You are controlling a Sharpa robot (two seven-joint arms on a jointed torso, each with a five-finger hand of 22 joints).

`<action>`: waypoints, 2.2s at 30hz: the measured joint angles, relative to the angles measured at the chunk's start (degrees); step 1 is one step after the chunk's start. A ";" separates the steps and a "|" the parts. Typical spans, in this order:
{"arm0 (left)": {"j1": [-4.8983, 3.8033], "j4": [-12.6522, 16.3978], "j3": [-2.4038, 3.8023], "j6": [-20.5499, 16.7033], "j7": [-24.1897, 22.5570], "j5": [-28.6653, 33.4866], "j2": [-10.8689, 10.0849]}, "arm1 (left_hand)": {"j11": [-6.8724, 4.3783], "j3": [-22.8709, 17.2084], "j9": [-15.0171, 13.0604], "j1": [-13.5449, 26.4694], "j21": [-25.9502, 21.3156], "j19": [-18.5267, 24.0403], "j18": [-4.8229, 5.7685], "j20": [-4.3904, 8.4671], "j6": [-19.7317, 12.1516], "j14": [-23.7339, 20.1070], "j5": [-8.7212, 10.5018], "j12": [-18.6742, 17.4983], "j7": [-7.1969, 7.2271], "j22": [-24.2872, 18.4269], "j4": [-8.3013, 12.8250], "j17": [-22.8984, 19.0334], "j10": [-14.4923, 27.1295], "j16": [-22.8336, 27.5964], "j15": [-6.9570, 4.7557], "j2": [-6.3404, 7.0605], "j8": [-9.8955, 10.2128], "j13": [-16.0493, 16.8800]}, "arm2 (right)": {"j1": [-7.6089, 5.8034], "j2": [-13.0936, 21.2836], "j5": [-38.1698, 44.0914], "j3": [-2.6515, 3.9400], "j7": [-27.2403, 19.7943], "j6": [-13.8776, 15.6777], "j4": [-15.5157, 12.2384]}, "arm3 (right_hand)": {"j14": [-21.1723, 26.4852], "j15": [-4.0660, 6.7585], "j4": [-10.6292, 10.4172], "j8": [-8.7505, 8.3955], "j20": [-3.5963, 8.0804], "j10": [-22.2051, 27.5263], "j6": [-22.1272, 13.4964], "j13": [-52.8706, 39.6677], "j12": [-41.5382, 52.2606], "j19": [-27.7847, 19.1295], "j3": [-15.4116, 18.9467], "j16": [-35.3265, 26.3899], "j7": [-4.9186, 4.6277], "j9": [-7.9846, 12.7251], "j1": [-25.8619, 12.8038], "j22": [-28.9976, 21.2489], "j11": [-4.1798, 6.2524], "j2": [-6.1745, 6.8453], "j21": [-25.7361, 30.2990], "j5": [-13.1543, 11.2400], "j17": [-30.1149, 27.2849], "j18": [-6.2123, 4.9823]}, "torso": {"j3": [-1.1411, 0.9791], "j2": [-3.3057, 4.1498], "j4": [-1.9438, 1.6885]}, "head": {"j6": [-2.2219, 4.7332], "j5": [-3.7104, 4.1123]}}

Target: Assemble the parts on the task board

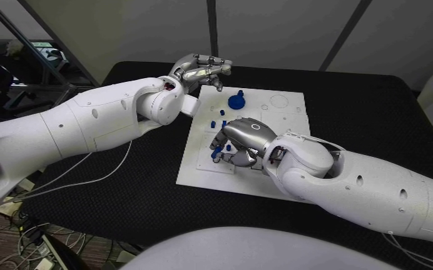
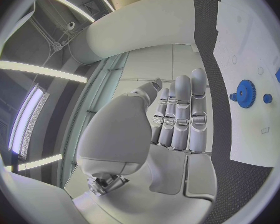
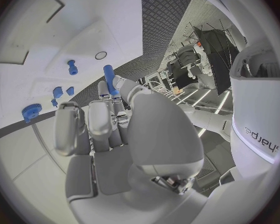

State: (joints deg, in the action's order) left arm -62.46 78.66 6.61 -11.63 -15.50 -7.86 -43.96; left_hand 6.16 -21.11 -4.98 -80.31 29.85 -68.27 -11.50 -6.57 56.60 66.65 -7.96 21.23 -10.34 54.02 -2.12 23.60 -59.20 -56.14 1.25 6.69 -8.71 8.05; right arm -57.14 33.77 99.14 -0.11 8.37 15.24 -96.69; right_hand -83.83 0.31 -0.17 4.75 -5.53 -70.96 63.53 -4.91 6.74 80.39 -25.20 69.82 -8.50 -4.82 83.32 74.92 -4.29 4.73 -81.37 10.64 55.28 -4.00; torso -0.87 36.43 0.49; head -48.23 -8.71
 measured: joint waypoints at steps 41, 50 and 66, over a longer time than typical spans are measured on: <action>-0.01 0.00 0.00 0.01 0.07 0.00 0.15 | 0.00 0.00 -0.01 0.00 0.00 0.00 -0.01 0.00 -0.20 0.00 0.00 0.00 0.21 -0.05 0.00 -0.04 0.00 0.00 0.00 0.00 -0.22 0.03 | 0.35 -1.91 -0.15 -0.45 0.85 -4.97 3.37 | 0.00 0.00 -0.14 -0.66 -0.44 0.27 -1.00 0.01 -1.56 -0.45 0.14 -0.01 -0.71 0.34 -1.04 -0.01 -0.26 0.98 0.33 -0.17 -0.55 0.00 | 0.02 -0.02 -0.04 | -0.72 -0.54; -0.01 -0.01 0.00 0.01 0.13 0.00 0.13 | 0.00 0.00 -0.01 0.00 0.00 0.00 0.00 0.00 -0.20 0.00 0.00 0.00 0.21 -0.05 0.00 -0.04 -0.01 0.00 0.00 0.00 -0.22 0.02 | 0.52 -1.87 -0.39 -1.49 0.01 -4.85 3.64 | 0.42 -1.67 -1.89 -0.97 -1.85 9.42 -7.25 1.35 -3.11 -5.41 2.38 -2.95 -1.41 1.10 -4.57 -3.64 -2.15 3.48 5.15 0.00 -5.16 0.00 | 0.05 -0.03 -0.01 | -0.77 -0.68; -0.01 -0.12 0.00 0.06 0.25 0.00 0.14 | 0.00 0.00 0.04 0.00 0.00 0.00 0.00 0.00 -0.20 -0.20 0.00 0.28 0.21 -0.14 0.00 -0.12 0.00 0.00 0.20 0.00 -0.22 0.07 | 0.54 -0.39 -2.34 -1.55 -2.42 1.82 2.55 | 1.96 -1.95 -1.77 -0.98 -2.44 15.80 -11.43 1.00 -0.62 -9.24 7.63 -5.92 -1.31 1.01 -4.70 -9.18 -2.66 3.61 9.77 0.24 -10.19 -1.82 | -0.01 -0.09 0.05 | -0.35 -0.54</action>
State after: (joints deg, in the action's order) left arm -62.47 78.54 6.61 -11.57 -15.24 -7.86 -43.82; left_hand 6.15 -21.11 -4.95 -80.31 29.85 -68.27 -11.50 -6.57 56.40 66.45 -7.96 21.52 -10.13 53.88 -2.12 23.48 -59.21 -56.14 1.45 6.69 -8.93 8.11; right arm -56.59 33.38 96.80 -1.66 5.95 17.05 -94.14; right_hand -81.87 -1.64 -1.94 3.78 -7.96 -55.16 52.10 -3.90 6.12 71.15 -17.57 63.89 -9.81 -3.81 78.62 65.73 -6.95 8.34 -71.60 10.88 45.09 -5.82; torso -0.87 36.34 0.54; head -48.58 -9.25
